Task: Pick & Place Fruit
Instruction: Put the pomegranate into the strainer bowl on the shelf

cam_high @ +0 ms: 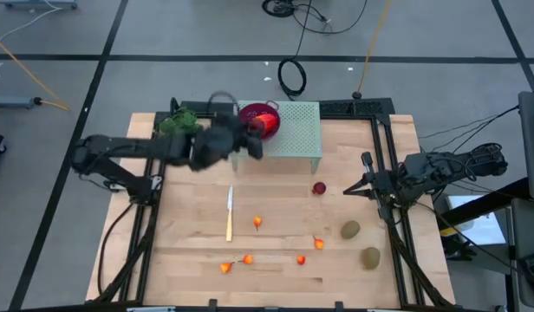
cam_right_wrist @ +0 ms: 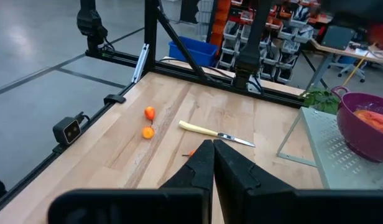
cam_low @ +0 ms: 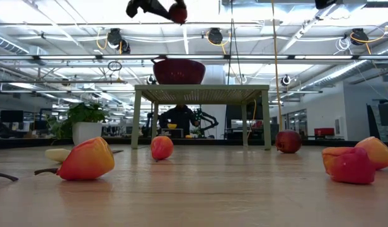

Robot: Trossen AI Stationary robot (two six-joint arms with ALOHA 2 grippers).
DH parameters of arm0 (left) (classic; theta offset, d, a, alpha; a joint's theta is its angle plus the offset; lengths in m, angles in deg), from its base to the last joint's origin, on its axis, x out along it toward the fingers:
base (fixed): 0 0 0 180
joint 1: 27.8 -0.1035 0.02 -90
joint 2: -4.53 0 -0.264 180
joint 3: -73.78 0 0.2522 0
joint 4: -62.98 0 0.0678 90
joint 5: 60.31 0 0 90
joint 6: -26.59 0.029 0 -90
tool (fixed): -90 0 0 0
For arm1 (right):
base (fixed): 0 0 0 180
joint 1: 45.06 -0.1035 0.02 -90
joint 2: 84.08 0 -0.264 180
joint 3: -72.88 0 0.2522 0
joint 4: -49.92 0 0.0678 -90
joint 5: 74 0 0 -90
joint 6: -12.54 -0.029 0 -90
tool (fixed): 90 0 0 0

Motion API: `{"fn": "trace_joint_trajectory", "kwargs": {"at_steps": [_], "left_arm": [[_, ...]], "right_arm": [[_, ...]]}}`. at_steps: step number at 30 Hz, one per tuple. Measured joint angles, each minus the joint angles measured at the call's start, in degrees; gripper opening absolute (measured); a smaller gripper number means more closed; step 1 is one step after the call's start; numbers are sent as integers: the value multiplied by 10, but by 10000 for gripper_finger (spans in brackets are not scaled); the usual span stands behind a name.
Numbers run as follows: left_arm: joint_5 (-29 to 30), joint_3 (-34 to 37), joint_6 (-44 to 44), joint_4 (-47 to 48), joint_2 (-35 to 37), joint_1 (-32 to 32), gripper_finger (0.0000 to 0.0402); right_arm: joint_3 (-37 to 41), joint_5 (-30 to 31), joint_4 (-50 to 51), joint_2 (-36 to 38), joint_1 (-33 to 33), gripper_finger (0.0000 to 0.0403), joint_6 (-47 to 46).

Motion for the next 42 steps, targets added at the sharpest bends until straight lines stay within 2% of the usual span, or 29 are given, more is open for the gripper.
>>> {"fn": "trace_joint_trajectory", "kwargs": {"at_steps": [9, 17, 25, 34, 42], "left_arm": [[-130, -19, 135, 31, -10, -144, 191], [-201, -19, 202, 38, -40, -197, 191], [-229, -19, 253, 38, -70, -211, 191], [-227, -19, 301, 77, -88, -216, 191], [-221, -19, 323, 74, -115, -216, 191]], "right_arm": [[0, 0, 0, 0, 0, 4, 43], [0, 0, 0, 0, 0, 4, 38], [0, 0, 0, 0, 0, 4, 38], [0, 3, 0, 0, 0, 4, 38], [0, 2, 0, 0, 0, 4, 38]]}}
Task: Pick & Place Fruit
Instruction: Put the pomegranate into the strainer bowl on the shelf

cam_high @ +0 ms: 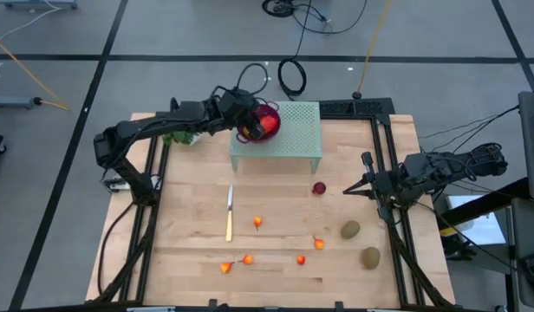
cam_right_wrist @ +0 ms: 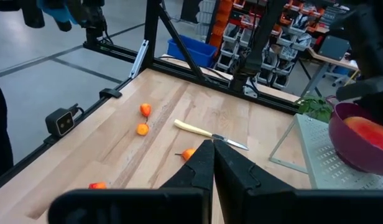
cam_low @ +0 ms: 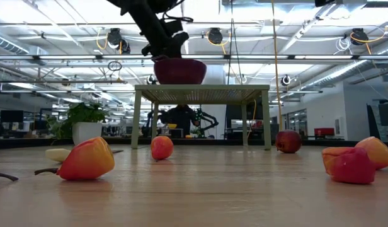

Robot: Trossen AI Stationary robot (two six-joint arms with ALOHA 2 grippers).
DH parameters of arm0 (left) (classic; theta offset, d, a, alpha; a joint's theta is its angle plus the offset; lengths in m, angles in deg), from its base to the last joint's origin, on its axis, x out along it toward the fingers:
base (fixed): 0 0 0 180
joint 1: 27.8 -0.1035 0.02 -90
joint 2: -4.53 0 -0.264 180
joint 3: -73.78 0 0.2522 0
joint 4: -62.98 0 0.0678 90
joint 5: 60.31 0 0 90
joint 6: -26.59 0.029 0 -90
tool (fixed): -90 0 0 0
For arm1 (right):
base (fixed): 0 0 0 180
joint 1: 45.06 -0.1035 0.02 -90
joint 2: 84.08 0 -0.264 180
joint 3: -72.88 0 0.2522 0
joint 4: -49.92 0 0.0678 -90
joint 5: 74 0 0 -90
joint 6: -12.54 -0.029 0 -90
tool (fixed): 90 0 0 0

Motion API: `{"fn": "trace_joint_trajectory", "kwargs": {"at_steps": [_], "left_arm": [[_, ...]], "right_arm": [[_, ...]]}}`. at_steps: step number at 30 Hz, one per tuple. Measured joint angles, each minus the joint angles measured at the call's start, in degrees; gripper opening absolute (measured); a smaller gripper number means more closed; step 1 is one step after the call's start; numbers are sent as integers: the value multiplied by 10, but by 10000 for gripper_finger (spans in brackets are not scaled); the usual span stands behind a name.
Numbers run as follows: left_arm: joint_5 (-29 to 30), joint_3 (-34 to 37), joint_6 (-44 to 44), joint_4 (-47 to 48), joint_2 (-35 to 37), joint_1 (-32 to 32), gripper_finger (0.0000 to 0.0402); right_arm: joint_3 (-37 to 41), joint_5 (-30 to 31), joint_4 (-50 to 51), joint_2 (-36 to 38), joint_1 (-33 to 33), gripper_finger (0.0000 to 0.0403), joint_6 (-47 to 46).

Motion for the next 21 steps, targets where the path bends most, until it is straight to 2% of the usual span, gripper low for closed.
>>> {"fn": "trace_joint_trajectory", "kwargs": {"at_steps": [6, 13, 21], "left_arm": [[10, 0, -1, 3, 2, 1, 191], [-9, 0, 8, 1, 4, 2, 194], [-28, 0, 18, 0, 4, 2, 245]], "right_arm": [[0, 0, 0, 0, 0, 4, -19], [0, 0, 0, 0, 0, 4, -16], [0, 0, 0, 0, 0, 4, -13]]}}
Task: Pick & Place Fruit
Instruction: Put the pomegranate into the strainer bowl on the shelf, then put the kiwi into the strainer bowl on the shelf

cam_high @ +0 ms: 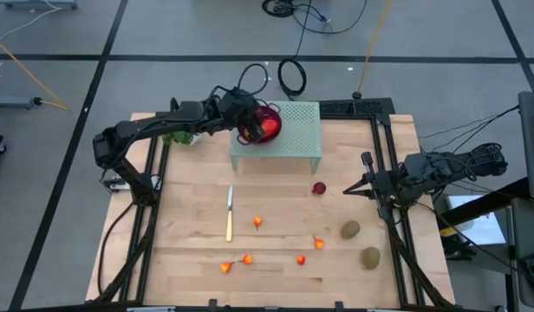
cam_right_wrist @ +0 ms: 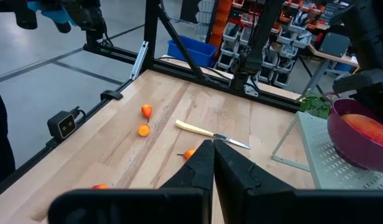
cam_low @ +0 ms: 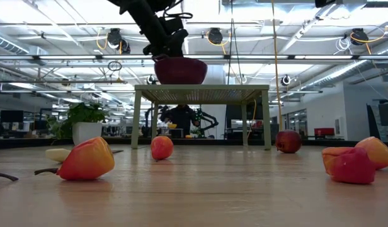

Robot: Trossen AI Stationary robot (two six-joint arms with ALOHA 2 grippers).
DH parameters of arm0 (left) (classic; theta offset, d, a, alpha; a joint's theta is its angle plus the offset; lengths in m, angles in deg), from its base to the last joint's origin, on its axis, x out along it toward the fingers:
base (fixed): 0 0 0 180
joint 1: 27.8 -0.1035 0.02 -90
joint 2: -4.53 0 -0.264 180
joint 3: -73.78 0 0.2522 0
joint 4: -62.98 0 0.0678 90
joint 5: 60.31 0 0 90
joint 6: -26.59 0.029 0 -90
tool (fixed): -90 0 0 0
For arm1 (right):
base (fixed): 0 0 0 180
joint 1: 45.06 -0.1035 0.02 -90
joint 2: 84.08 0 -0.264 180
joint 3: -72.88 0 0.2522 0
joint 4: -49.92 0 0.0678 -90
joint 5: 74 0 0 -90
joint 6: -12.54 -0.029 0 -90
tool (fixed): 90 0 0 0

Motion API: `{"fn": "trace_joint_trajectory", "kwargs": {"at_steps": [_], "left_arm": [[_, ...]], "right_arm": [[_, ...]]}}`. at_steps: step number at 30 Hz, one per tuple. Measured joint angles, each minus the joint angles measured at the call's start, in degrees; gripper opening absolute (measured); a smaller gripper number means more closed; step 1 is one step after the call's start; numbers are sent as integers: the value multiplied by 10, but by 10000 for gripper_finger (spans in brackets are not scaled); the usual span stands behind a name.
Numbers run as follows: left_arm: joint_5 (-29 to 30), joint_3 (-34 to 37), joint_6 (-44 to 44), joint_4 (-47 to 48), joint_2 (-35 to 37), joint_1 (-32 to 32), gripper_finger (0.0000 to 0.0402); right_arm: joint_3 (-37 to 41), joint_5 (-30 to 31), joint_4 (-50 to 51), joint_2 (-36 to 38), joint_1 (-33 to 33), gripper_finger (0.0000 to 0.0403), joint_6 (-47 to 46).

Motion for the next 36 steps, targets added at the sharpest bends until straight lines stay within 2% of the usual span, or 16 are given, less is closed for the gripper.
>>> {"fn": "trace_joint_trajectory", "kwargs": {"at_steps": [9, 13, 18, 23, 28, 36], "left_arm": [[0, -16, 7, 10, 0, 1, 277], [0, -74, 17, 27, 0, 5, 278], [1, -160, -13, 102, 1, 18, 278], [2, -191, -71, 168, 8, 39, 269], [3, -187, -127, 173, 28, 70, 207], [34, -186, -164, 198, 35, 134, 46]], "right_arm": [[0, 0, 0, 0, 0, 4, 0], [0, 0, 0, 0, 0, 4, 0], [0, 0, 0, 0, 0, 4, 0], [0, 0, 0, 0, 0, 4, -3], [0, 0, -11, 0, 0, 4, -2], [0, -2, -15, -9, 0, 4, -2]]}}
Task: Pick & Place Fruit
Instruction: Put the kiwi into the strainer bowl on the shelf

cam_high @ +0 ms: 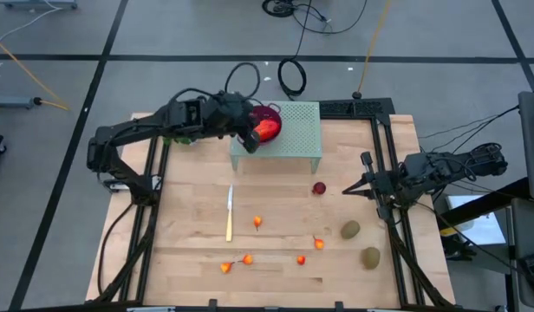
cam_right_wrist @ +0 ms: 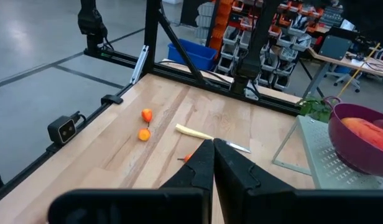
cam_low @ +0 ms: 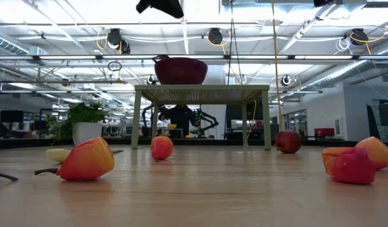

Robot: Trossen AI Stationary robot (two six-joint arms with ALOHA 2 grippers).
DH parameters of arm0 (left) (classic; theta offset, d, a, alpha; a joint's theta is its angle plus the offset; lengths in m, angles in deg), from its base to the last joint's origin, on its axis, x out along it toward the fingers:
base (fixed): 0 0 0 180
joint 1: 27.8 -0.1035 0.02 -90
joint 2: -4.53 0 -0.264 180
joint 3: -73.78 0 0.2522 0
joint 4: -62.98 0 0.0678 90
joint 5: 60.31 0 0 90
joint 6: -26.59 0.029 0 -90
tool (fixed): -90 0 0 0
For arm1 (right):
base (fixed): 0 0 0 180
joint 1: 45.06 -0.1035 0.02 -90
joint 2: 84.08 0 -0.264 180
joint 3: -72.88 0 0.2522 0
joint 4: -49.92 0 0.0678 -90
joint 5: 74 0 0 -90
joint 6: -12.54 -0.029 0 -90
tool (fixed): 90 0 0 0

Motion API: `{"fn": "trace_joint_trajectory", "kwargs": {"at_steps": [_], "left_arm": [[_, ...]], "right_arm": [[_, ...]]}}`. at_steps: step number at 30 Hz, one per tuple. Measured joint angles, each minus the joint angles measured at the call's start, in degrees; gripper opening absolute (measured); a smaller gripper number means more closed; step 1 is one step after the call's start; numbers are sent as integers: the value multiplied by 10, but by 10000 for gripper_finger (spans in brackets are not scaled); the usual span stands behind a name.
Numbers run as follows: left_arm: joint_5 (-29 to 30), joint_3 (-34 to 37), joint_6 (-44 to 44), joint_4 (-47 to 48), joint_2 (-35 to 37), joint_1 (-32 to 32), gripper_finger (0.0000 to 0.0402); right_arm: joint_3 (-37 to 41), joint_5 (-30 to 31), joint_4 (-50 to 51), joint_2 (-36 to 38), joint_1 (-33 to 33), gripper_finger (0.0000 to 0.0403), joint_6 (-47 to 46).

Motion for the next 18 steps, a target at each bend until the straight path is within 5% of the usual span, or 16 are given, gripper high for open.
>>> {"fn": "trace_joint_trajectory", "kwargs": {"at_steps": [3, 18], "left_arm": [[3, 0, -14, 3, 0, 23, 8], [-17, 3, -22, 69, 0, 84, 3]], "right_arm": [[0, 0, -1, -7, 0, 4, -15], [0, 0, -29, -41, 0, 4, -30]]}}
